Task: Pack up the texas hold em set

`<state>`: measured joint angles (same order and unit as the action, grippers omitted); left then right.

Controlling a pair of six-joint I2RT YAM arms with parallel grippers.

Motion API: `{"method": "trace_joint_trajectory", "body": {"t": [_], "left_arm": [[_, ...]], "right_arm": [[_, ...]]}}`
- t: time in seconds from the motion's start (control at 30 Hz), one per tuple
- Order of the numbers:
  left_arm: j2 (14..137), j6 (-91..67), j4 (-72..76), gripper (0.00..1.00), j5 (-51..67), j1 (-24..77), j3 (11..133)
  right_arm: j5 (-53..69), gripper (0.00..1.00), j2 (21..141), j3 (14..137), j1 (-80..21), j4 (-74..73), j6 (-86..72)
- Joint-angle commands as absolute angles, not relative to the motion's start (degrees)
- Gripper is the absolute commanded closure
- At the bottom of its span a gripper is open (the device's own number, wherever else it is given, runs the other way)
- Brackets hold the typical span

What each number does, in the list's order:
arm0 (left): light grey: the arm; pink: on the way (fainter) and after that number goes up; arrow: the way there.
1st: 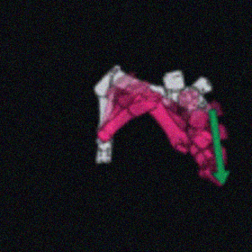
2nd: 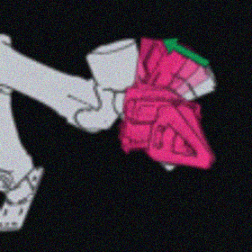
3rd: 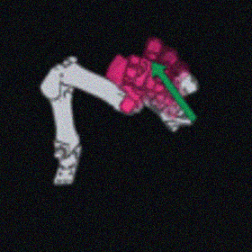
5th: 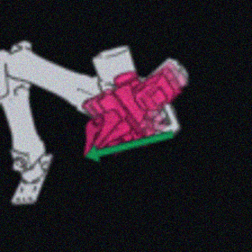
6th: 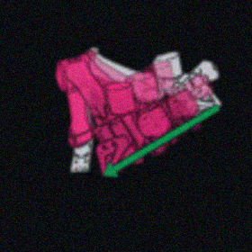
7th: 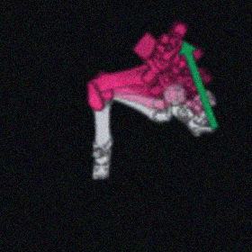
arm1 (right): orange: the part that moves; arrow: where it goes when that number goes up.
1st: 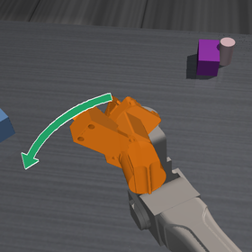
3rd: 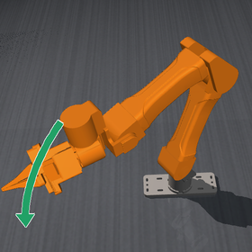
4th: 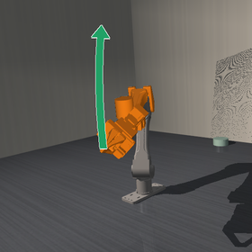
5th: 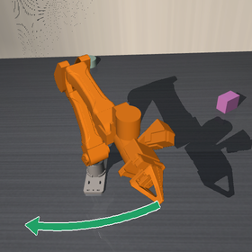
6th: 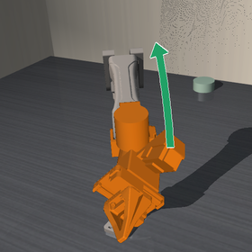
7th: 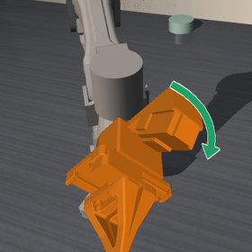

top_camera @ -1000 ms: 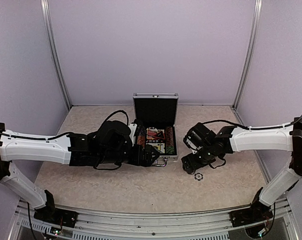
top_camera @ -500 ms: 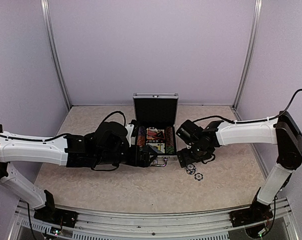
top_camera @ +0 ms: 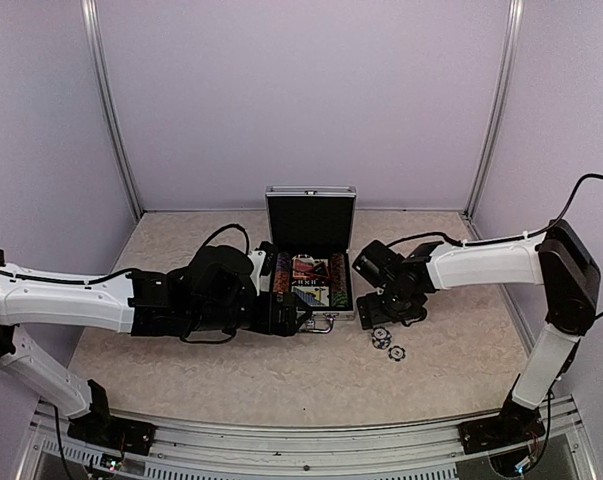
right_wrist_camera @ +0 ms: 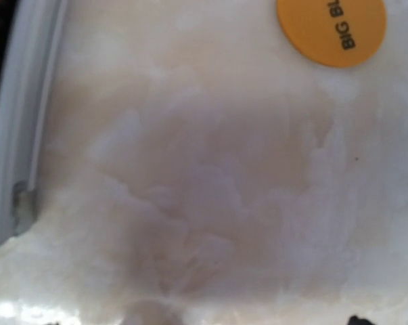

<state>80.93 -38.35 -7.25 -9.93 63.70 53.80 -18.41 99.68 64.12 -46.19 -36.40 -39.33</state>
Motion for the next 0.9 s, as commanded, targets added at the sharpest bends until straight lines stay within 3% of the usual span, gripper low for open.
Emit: {"method": "trace_joint_trajectory", "body": {"t": [0.0,0.57,0.87], "left_arm": [[79.1,-38.4,-6.6,0.01,-10.9,63.5,53.0],[80.0,-38.4,-6.0,0.01,-10.5,63.4,53.3],[80.0,-38.4,-6.2,0.01,-10.5,63.4,53.5]], "right_arm": [[-19.6,0.09,100.9,62.9,-45.4,-34.8,-40.4],[-19.6,0.1,98.2,59.9,-45.1,-35.2,-39.9],[-12.6,0.09,95.8,61.3,-45.1,-33.0,-36.7]]}}
